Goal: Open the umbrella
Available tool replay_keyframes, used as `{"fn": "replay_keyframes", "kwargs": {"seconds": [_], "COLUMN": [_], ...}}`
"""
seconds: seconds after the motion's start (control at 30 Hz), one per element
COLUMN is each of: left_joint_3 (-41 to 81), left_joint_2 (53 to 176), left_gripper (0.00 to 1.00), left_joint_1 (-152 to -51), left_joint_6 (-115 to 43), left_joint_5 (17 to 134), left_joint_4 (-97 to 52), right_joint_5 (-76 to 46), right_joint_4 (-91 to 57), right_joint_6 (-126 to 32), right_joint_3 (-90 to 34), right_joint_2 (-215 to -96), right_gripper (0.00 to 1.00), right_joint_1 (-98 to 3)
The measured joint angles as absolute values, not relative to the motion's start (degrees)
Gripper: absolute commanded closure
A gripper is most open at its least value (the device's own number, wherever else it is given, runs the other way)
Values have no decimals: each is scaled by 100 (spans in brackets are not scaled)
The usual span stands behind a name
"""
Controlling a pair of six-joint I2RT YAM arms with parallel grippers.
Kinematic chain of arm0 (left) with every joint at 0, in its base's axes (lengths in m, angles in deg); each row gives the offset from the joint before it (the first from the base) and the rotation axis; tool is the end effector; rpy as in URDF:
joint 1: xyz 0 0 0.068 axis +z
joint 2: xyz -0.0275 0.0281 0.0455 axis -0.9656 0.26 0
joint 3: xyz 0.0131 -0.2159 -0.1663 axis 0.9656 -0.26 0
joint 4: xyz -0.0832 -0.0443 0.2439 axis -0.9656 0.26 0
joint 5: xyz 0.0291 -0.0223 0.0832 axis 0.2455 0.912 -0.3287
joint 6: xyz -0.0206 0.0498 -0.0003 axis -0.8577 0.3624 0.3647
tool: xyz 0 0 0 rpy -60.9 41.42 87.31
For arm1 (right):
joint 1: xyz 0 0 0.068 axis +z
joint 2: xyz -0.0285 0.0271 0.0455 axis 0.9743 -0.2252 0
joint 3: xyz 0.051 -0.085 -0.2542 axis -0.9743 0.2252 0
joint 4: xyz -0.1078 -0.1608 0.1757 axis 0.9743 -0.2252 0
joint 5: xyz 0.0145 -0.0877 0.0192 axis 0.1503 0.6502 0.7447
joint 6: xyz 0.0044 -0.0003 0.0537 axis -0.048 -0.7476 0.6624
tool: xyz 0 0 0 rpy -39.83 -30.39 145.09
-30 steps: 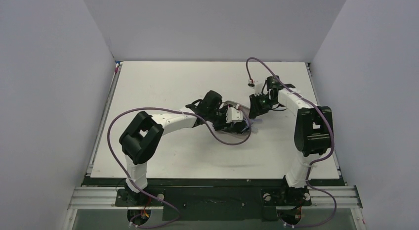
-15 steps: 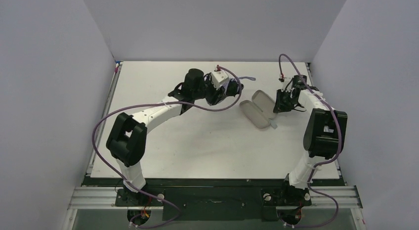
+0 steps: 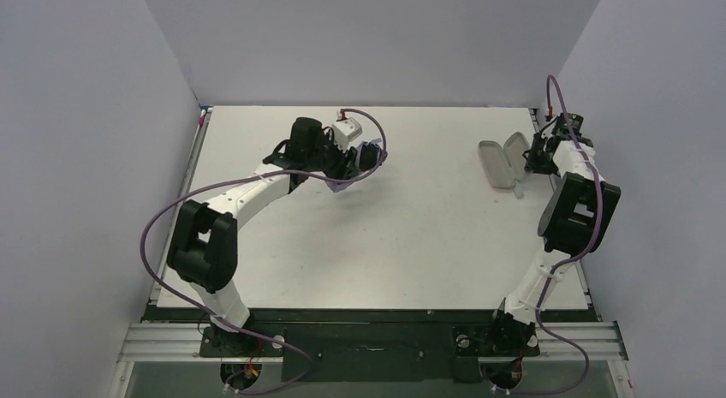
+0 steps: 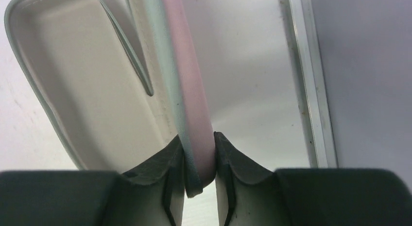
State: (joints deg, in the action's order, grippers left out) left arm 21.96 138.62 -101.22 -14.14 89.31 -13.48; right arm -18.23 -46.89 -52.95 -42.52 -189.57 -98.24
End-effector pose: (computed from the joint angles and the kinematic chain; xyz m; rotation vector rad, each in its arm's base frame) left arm 0.3538 -0.1897 0.2648 0.8883 1.9502 -0.5720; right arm 0.4138 -0.1535 0.2132 0.4068 2.4873 0.1064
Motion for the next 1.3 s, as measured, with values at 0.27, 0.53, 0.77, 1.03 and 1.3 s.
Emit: {"fn": "replay_keyframes", "kwargs": {"seconds": [0.27,0.53,0.77,1.03,1.3], "left_joint_3": [1918,1610,865,-237,-464], "left_joint_2": [13563,13003,11978,10634,10075], "left_gripper": [100,100,100,100,100], "left_joint_1": [-9763,-9733,-9767,-10056,-10408], "left_joint_6": [-1648,-1574,-507,1690,3340], "left_joint_5": [9451,9930,9844,9431,9329], "left_joint_4": [-1088,-1020,-1147,-1781,-1868], "right_joint_5": [-1851,-2383,-2702,-3609,-3840], "right_joint_4": [-4800,-4958,-4848,-5019,-5775], "right_joint_6": [-5295,-5498,-6031,-6381,-7935], "right_joint_3": [-4573,-4333,-3830,-3727,-3085], "right_joint_2": [-19141,-18236,-16407,-15320,-14761], "right_gripper": [31,30,28,24,25], "right_joint_1": [-9822,-9619,-8768,-7872,-5831]}}
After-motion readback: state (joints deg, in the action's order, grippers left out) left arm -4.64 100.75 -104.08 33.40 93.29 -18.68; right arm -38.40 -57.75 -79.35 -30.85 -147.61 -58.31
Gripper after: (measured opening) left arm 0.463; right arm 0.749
